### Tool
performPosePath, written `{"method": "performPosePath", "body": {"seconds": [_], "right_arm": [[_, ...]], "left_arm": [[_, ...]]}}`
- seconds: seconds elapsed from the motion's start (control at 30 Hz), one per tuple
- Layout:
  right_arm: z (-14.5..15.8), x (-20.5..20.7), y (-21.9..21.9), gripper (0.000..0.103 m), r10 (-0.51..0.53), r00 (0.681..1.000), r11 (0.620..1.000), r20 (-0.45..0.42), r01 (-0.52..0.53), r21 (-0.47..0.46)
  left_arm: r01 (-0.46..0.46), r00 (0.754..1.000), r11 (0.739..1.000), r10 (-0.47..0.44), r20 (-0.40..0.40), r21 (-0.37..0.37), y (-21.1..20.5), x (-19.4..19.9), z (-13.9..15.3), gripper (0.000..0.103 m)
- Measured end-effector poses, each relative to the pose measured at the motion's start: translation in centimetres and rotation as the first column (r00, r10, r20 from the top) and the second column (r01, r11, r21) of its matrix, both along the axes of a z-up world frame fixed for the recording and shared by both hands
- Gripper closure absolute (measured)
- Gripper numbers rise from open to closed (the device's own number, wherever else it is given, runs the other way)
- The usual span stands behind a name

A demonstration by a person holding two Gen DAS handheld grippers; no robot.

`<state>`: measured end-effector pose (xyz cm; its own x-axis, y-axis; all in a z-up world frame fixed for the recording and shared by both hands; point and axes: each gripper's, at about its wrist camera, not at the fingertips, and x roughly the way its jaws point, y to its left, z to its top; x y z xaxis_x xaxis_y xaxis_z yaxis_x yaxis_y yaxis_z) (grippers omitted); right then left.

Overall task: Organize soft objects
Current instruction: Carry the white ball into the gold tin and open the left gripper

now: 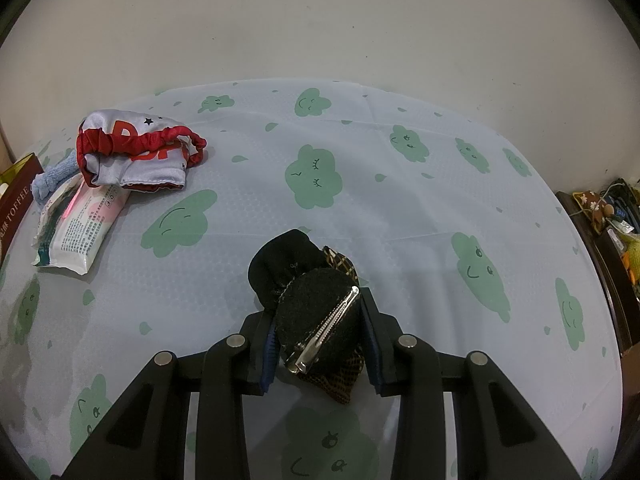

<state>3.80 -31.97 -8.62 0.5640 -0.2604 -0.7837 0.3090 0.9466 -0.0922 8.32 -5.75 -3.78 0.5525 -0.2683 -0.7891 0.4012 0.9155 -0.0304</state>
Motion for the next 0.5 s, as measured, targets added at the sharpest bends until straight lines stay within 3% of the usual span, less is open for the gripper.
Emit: {"method": "performPosePath", "body": {"seconds": [0.23, 0.5], "right_arm": [[0.0, 0.0, 0.0, 0.069, 0.000, 1.000, 1.000, 0.000, 0.000, 0.001], [0.0, 0.0, 0.0, 0.069, 0.000, 1.000, 1.000, 0.000, 0.000, 0.002]], "left_arm": [[-0.115, 0.993, 0.993, 0.115, 0.018, -0.002, 4.3, 1.5, 1.0, 0.075], [-0.273, 0.960, 0.962, 0.273, 0.056, -0.001, 10.5, 3.4, 2.7, 0.075]]}}
